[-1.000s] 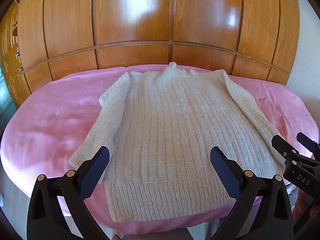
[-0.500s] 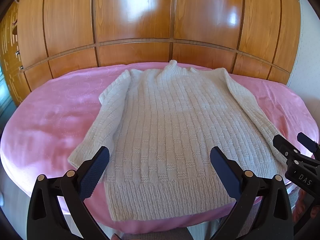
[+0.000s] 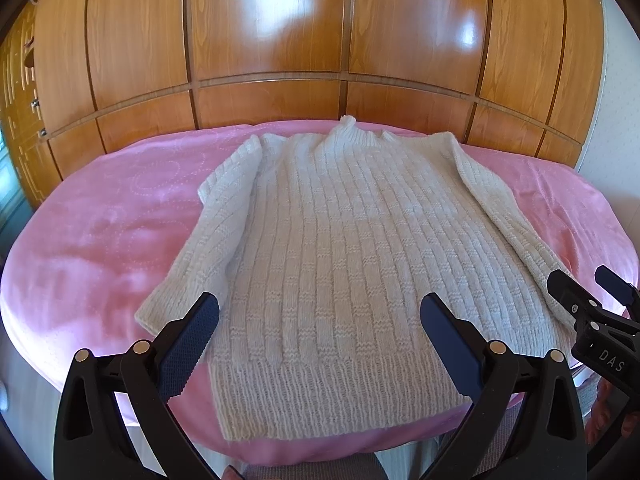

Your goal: Fold small clothes

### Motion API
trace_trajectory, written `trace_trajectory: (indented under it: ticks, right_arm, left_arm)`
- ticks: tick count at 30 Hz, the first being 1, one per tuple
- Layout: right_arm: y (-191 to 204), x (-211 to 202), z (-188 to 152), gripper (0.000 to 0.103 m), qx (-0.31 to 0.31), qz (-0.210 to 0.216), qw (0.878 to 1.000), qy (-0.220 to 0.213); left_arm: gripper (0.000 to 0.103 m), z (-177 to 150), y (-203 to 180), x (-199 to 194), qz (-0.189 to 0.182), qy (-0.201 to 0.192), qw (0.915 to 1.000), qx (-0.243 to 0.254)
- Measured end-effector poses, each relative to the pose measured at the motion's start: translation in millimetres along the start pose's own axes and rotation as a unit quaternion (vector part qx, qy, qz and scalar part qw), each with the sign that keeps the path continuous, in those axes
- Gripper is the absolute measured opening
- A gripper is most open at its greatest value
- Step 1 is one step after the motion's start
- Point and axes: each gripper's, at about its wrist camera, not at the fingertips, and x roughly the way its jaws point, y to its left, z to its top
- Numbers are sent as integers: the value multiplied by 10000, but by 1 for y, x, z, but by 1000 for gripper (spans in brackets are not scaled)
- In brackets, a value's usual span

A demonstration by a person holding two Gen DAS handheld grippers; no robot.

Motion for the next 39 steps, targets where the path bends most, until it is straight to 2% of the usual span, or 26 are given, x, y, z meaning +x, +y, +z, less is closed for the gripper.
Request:
trace_trajectory:
  ticks: [39]
  right_arm:
    - [-1, 4, 0, 101, 52, 28, 9999, 94]
  left_arm:
    - [100, 4, 2, 5, -61, 190, 9998, -48]
